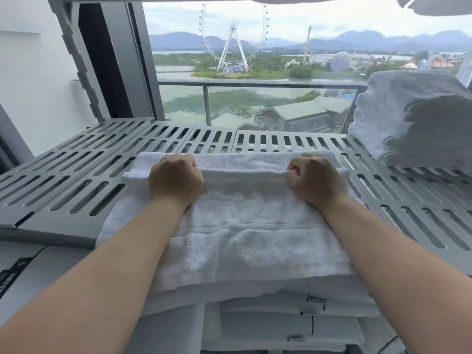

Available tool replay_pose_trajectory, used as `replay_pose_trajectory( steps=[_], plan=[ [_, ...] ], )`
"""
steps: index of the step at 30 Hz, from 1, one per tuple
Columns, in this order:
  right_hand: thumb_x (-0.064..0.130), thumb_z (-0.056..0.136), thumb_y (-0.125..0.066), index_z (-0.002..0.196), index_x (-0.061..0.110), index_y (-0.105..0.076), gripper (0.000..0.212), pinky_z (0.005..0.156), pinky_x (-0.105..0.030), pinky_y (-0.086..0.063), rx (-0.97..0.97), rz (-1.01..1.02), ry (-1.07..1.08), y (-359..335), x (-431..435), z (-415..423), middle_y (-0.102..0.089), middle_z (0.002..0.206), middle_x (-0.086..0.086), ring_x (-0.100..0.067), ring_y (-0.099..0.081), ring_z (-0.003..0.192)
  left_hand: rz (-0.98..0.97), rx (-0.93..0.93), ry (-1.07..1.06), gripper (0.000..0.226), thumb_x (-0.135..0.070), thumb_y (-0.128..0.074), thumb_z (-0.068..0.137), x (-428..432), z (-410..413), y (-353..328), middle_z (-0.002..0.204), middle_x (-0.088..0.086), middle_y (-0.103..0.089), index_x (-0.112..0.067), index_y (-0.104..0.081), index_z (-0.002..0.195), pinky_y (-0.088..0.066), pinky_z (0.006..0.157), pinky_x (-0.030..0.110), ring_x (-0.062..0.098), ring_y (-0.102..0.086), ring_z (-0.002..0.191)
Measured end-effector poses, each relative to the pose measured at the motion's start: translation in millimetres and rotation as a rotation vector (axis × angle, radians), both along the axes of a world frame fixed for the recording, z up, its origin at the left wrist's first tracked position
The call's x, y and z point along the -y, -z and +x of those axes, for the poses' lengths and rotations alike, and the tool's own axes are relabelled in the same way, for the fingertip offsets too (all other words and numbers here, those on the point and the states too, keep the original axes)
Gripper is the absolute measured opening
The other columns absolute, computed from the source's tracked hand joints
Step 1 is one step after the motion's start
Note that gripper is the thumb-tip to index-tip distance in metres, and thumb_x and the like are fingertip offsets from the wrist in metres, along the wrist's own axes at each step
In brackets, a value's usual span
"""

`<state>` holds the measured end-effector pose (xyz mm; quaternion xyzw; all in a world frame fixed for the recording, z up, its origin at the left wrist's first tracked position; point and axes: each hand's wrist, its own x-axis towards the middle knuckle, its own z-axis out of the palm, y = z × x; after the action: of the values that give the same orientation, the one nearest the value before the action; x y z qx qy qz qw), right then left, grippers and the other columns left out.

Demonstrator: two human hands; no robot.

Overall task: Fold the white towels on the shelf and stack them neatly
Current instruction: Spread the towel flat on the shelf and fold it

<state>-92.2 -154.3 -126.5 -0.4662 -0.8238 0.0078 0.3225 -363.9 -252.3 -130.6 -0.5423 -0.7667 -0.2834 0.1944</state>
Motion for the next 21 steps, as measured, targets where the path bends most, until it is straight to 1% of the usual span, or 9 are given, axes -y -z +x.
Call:
replay_pose_trajectory(
  steps=[5,8,10,12,14,16,17,19,21],
  plan=[
    [0.012,0.085,-0.052,0.076,0.012,-0.071,0.021,0.076,-0.034,-0.048,0.001,-0.045,0.005,1.6,-2.3,2.3,-0.067,0.084,-0.003,-0.025,-0.06,0.084,-0.12,-0.106,-0.056,0.052,-0.041,-0.032,0.103,-3.4,-3.9,6.0,0.059,0.001,-0.044,-0.014,-0.059,0.067,-0.038,0.065,0.034,0.025,-0.05,0.067],
    [0.024,0.085,-0.039,0.07,0.01,-0.069,0.037,0.077,-0.037,-0.051,-0.024,-0.053,0.035,-2.4,-2.2,1.4,-0.068,0.074,-0.008,-0.029,-0.061,0.076,-0.141,-0.149,-0.031,0.052,-0.043,-0.035,0.103,-4.1,-2.9,6.1,0.058,-0.002,-0.043,-0.014,-0.061,0.068,-0.037,0.062,0.031,0.021,-0.049,0.062],
    [0.033,0.09,-0.031,0.071,0.012,-0.069,0.047,0.079,-0.037,-0.049,0.039,0.01,0.076,-8.8,-1.9,-5.0,-0.067,0.069,-0.01,-0.031,-0.061,0.07,-0.103,-0.157,0.01,0.05,-0.043,-0.036,0.102,-2.7,0.1,2.8,0.059,-0.001,-0.048,-0.015,-0.059,0.068,-0.037,0.056,0.028,0.018,-0.047,0.055],
    [0.043,0.102,-0.024,0.075,0.014,-0.068,0.059,0.075,-0.035,-0.043,0.119,0.066,0.092,-15.6,-4.0,-19.5,-0.067,0.069,-0.008,-0.029,-0.061,0.067,-0.038,-0.148,0.059,0.046,-0.043,-0.038,0.102,-5.2,5.4,-3.5,0.063,-0.001,-0.052,-0.017,-0.057,0.069,-0.037,0.053,0.026,0.015,-0.047,0.052],
    [0.046,0.105,-0.025,0.079,0.013,-0.066,0.058,0.07,-0.034,-0.038,0.161,0.078,0.07,-22.3,-9.2,-40.7,-0.066,0.075,-0.009,-0.028,-0.062,0.072,0.018,-0.132,0.112,0.042,-0.043,-0.041,0.1,-14.1,10.5,-13.4,0.068,-0.001,-0.057,-0.017,-0.062,0.075,-0.042,0.054,0.027,0.016,-0.051,0.055],
    [0.042,0.103,-0.036,0.098,0.014,-0.068,0.043,0.077,-0.037,-0.045,0.151,0.02,0.01,-25.3,-15.0,-65.5,-0.068,0.096,-0.012,-0.03,-0.063,0.091,-0.011,-0.124,0.151,0.036,-0.045,-0.045,0.098,-27.0,12.9,-20.9,0.085,0.004,-0.066,-0.017,-0.067,0.092,-0.052,0.066,0.033,0.021,-0.06,0.071],
    [0.04,0.101,-0.043,0.114,0.017,-0.068,0.037,0.088,-0.04,-0.047,0.143,-0.058,-0.023,-25.1,-16.5,-75.7,-0.067,0.112,-0.012,-0.03,-0.061,0.106,-0.086,-0.122,0.164,0.037,-0.048,-0.046,0.097,-33.9,12.9,-22.2,0.1,0.006,-0.068,-0.018,-0.067,0.105,-0.054,0.077,0.038,0.024,-0.063,0.086],
    [0.045,0.099,-0.046,0.14,0.025,-0.054,0.046,0.108,-0.045,-0.039,0.188,-0.229,-0.081,-18.0,-19.0,-86.7,-0.053,0.143,-0.008,-0.028,-0.048,0.132,-0.338,-0.099,0.18,0.052,-0.057,-0.043,0.095,-44.0,11.5,-18.8,0.133,0.009,-0.058,-0.022,-0.056,0.132,-0.044,0.103,0.047,0.028,-0.055,0.121],
    [0.056,0.099,-0.037,0.152,0.03,-0.037,0.059,0.12,-0.047,-0.024,0.314,-0.325,-0.089,-5.5,-23.6,-86.5,-0.034,0.16,-0.005,-0.026,-0.03,0.147,-0.536,-0.029,0.179,0.071,-0.069,-0.032,0.092,-46.7,8.5,-9.9,0.157,0.01,-0.037,-0.026,-0.038,0.149,-0.024,0.118,0.055,0.029,-0.033,0.144]
  ],
)
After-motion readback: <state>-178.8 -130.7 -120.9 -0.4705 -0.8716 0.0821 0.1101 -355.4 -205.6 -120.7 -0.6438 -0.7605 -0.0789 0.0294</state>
